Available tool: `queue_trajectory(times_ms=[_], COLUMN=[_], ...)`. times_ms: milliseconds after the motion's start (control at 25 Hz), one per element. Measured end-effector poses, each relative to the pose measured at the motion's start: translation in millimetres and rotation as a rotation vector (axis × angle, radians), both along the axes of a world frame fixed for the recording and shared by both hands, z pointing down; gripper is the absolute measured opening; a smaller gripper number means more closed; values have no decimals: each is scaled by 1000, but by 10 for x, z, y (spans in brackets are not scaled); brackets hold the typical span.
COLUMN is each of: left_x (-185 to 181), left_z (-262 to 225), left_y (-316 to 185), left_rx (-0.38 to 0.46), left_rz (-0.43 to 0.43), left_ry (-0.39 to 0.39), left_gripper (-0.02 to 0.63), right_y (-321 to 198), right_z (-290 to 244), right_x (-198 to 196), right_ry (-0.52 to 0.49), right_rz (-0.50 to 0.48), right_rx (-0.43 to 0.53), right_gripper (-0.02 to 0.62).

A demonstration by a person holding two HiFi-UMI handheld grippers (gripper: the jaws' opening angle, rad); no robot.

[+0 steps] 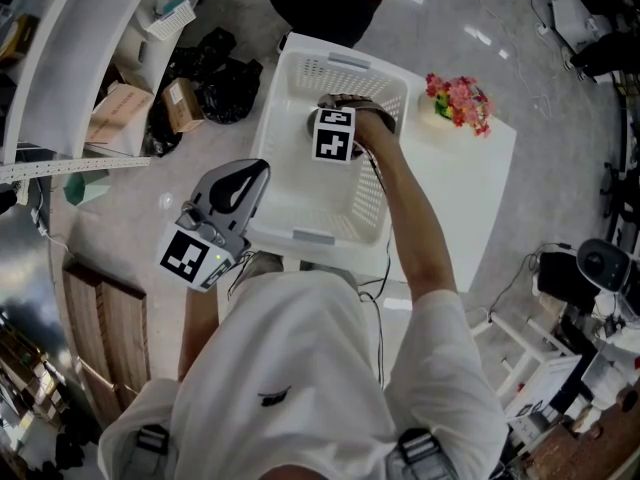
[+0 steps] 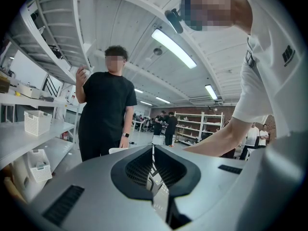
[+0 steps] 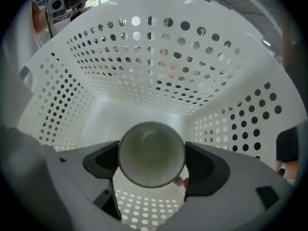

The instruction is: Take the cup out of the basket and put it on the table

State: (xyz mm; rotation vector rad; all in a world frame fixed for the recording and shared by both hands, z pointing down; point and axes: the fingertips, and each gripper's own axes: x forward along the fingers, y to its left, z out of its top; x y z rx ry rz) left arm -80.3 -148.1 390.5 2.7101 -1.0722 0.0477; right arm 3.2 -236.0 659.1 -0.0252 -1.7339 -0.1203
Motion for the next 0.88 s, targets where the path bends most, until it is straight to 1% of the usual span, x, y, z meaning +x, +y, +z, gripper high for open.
queue_trajectory(times_ms=[200,560,880], left_x=[29,66,86], left_z=[14,5,-1], left_y=[-4,1,9], left_rx=[0,1,1], left_rz=[7,24,34], left_ry=[0,0,2], left_gripper=[20,20,20], right_y=[4,63,103], right_z=[-104,-310,-639], right_x=[-9,-40,-121], right_ry=[-10,-18,-44], right_rz=[-4,-4,-13], right_rx=[11,2,18], right_gripper=[420,420,420])
